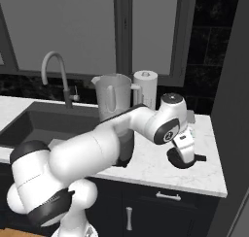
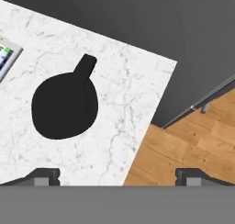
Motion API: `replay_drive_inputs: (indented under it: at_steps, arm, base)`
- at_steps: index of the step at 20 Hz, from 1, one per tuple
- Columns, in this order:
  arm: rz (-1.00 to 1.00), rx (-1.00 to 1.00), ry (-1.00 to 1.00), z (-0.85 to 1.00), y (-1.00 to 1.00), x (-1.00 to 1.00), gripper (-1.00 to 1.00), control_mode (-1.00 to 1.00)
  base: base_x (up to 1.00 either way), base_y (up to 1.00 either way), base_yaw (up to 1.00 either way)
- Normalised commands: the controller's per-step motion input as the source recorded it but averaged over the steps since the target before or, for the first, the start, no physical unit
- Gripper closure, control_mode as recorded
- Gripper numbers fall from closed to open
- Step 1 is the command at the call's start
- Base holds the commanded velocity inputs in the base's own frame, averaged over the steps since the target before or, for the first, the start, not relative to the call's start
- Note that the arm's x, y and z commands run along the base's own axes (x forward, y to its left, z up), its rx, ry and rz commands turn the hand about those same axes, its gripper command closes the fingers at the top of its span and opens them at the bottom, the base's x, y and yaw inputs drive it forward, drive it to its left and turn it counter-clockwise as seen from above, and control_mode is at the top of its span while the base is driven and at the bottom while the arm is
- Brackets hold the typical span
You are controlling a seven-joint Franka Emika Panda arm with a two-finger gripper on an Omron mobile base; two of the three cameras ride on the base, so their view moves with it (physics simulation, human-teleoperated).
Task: Close the lid blender by securely placing the lid on top.
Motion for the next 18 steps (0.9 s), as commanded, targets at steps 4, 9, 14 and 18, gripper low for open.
replay_drive_inputs:
  at_steps: [4,9,14,18]
  arm:
    - [-0.08,0.01,0.0,-0.28,-0.15,0.2,-1.0,-1.0]
    - [-0.01,0.07,0.0,-0.19,-0.23,0.18,-1.0,-1.0]
    - [0.0,0.08,0.0,-0.17,-0.17,0.11,-1.0,-1.0]
    - [0.0,0.07,0.0,-0.14,-0.09,0.1,-1.0,-1.0]
  base:
    - [0.0,0.0,0.0]
    - [0.0,0.0,0.0]
    - [0.0,0.0,0.0]
    - [0.0,0.0,0.0]
